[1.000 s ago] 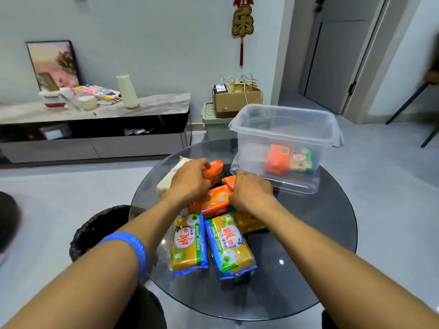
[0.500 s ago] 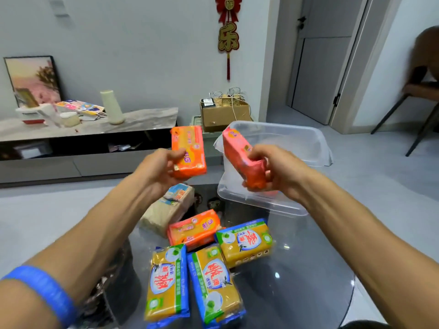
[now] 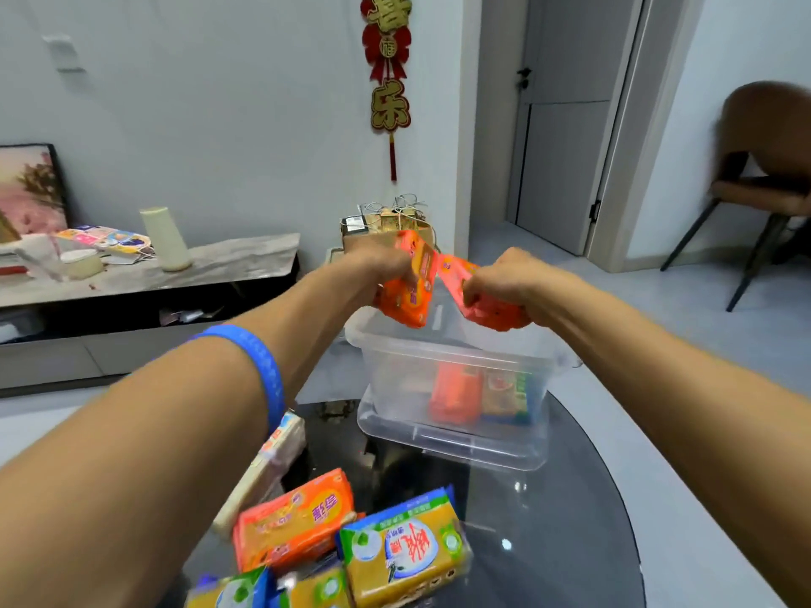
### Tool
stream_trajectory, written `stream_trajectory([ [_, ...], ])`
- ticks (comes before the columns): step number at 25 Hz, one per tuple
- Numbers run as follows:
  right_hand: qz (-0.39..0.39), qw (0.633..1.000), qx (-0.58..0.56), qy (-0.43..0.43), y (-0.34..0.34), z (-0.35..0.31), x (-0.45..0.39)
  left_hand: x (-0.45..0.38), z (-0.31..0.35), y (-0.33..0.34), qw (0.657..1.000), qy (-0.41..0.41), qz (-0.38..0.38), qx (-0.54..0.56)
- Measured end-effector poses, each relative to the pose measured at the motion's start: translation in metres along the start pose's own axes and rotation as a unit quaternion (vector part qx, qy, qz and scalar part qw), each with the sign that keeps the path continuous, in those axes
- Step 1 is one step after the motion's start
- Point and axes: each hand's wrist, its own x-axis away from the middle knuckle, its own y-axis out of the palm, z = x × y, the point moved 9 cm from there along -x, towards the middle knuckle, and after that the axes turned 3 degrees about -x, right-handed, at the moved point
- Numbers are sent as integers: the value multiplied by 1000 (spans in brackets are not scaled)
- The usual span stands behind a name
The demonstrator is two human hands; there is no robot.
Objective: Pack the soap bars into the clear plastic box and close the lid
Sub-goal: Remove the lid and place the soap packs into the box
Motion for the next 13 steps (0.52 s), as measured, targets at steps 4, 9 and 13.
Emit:
stream_trajectory([
  [4, -11, 988, 152, 8, 18, 22, -35, -30, -27, 32, 978, -52, -70, -189],
  [9, -84, 943, 321, 6, 50, 45, -47, -36, -58, 69, 929, -81, -175, -315],
  [13, -110, 931, 349, 11, 60, 53, -48, -37, -68, 80, 841, -40, -217, -493],
])
